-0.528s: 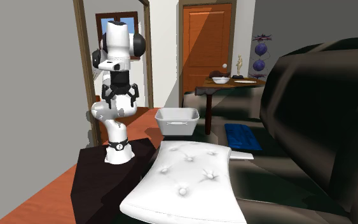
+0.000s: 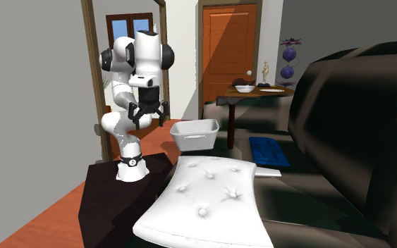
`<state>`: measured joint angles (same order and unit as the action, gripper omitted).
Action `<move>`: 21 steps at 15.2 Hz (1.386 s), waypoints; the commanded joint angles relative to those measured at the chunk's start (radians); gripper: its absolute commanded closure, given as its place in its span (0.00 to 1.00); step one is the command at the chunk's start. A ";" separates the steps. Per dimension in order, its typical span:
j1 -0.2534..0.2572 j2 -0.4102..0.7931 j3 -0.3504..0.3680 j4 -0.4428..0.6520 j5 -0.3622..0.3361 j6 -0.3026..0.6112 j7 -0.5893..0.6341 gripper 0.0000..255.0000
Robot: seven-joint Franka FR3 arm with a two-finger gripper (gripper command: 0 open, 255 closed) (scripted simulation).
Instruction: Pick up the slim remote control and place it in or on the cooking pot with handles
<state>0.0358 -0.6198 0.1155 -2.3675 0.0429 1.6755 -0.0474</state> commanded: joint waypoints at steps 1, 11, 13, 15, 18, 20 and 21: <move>0.021 0.057 0.025 0.011 0.011 0.051 -0.004 0.00; 0.099 0.360 0.137 0.153 0.011 0.233 -0.027 0.00; 0.113 0.422 0.159 0.191 0.002 0.260 -0.029 0.00; 0.128 0.484 0.181 0.231 -0.011 0.284 -0.028 0.00; 0.152 0.577 0.213 0.296 -0.038 0.314 -0.025 0.00; 0.169 0.639 0.232 0.343 -0.060 0.330 -0.022 0.00; 0.179 0.671 0.241 0.368 -0.072 0.337 -0.020 0.00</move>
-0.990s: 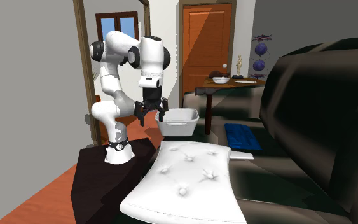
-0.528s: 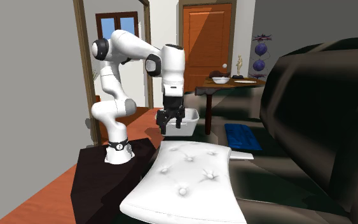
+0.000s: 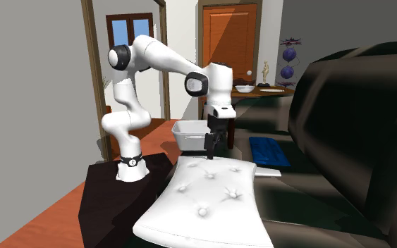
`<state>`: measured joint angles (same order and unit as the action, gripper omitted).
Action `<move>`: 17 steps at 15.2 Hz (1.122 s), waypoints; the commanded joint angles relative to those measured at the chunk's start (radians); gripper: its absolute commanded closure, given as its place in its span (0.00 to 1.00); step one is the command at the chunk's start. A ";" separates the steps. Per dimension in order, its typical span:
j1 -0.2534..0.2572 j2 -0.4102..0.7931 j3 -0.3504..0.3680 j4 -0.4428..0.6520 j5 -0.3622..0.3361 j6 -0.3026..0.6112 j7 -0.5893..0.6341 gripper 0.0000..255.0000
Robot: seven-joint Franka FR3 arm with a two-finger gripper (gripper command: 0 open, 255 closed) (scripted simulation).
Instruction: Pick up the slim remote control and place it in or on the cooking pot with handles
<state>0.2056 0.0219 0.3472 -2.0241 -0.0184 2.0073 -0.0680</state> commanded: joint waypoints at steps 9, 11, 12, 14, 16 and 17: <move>0.120 0.312 0.069 0.274 -0.139 0.028 0.014 0.00; 0.152 0.375 0.077 0.337 -0.168 0.024 0.014 0.00; 0.169 0.406 0.080 0.370 -0.183 0.021 0.013 0.00; 0.205 0.469 0.084 0.438 -0.211 0.013 0.008 0.00; 0.214 0.487 0.083 0.447 -0.219 0.022 0.009 0.00; 0.215 0.492 0.081 0.440 -0.221 0.033 0.010 0.00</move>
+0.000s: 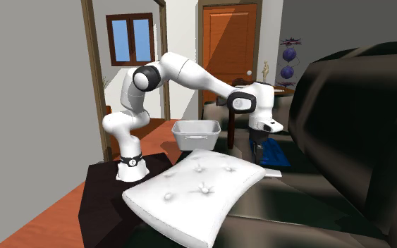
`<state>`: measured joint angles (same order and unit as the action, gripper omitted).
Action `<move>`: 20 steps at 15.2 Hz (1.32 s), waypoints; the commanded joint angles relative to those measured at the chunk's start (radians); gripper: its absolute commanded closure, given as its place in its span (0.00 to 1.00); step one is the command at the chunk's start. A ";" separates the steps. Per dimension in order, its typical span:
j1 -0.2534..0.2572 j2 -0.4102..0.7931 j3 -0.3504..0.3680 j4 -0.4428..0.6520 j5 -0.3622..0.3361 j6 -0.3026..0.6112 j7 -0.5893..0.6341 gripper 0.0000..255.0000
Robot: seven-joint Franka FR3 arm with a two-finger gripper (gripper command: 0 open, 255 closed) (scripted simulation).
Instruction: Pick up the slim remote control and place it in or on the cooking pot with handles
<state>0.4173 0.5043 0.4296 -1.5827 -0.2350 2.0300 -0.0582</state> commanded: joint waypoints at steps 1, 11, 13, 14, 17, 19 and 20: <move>0.003 0.015 -0.003 -0.007 -0.007 0.021 0.002 0.00; 0.007 0.040 -0.011 -0.031 -0.021 0.069 0.010 0.00; 0.007 0.040 -0.011 -0.031 -0.020 0.069 0.010 0.00; 0.007 0.040 -0.011 -0.031 -0.020 0.069 0.010 1.00; 0.006 0.040 -0.011 -0.032 -0.020 0.069 0.010 1.00; 0.006 0.040 -0.011 -0.032 -0.020 0.069 0.010 1.00; 0.006 0.040 -0.011 -0.032 -0.020 0.069 0.010 1.00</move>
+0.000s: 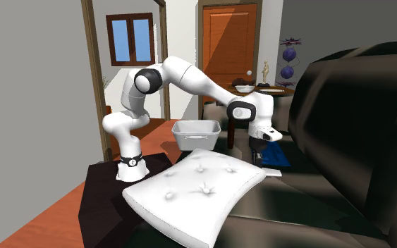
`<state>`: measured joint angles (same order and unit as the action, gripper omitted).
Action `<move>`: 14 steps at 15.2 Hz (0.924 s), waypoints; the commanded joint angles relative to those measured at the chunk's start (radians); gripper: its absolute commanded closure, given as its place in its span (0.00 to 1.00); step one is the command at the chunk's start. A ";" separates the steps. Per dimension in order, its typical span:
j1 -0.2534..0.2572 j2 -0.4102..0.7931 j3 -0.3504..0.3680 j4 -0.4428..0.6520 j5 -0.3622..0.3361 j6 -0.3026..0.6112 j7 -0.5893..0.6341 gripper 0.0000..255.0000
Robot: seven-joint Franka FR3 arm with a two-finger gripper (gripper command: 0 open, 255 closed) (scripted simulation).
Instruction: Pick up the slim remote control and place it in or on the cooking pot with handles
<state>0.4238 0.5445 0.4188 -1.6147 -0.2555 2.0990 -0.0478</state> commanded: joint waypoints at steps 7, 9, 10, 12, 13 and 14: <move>-0.003 -0.023 0.007 0.021 0.012 -0.042 -0.008 1.00; -0.004 -0.034 0.010 0.033 0.017 -0.063 -0.011 1.00; -0.005 -0.039 0.012 0.039 0.020 -0.074 -0.013 1.00; -0.006 -0.048 0.014 0.052 0.025 -0.096 -0.016 1.00; -0.006 -0.052 0.016 0.059 0.027 -0.107 -0.018 1.00; -0.006 -0.057 0.017 0.066 0.030 -0.118 -0.020 1.00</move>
<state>0.4181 0.4929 0.4344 -1.5537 -0.2281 1.9908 -0.0658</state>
